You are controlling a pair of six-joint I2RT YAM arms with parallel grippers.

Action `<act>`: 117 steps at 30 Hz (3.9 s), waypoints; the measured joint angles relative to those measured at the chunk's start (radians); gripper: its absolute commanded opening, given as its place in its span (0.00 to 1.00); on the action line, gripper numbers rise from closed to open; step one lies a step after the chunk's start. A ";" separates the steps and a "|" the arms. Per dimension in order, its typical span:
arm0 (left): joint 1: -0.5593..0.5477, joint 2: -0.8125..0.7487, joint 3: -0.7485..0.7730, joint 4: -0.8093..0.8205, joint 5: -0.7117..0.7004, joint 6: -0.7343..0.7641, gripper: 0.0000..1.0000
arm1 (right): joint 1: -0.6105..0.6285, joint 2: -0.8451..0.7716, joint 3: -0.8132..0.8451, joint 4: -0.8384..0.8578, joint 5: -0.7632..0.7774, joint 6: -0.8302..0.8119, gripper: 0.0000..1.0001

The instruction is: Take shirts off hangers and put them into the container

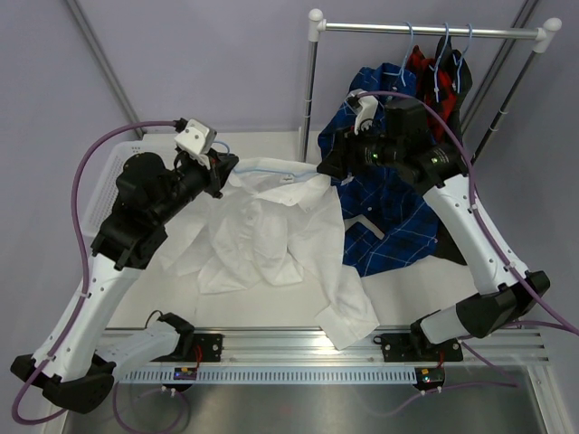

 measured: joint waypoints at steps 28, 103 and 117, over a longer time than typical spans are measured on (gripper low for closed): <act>0.000 -0.008 0.005 -0.007 0.019 0.005 0.00 | -0.006 0.002 -0.064 0.005 -0.008 -0.003 0.00; -0.037 0.034 0.063 0.082 0.035 -0.158 0.00 | 0.186 -0.124 -0.689 0.389 0.136 0.253 0.77; 0.021 0.065 0.066 -0.183 -0.051 0.016 0.00 | 0.188 -0.578 -0.488 0.034 0.422 -0.050 0.98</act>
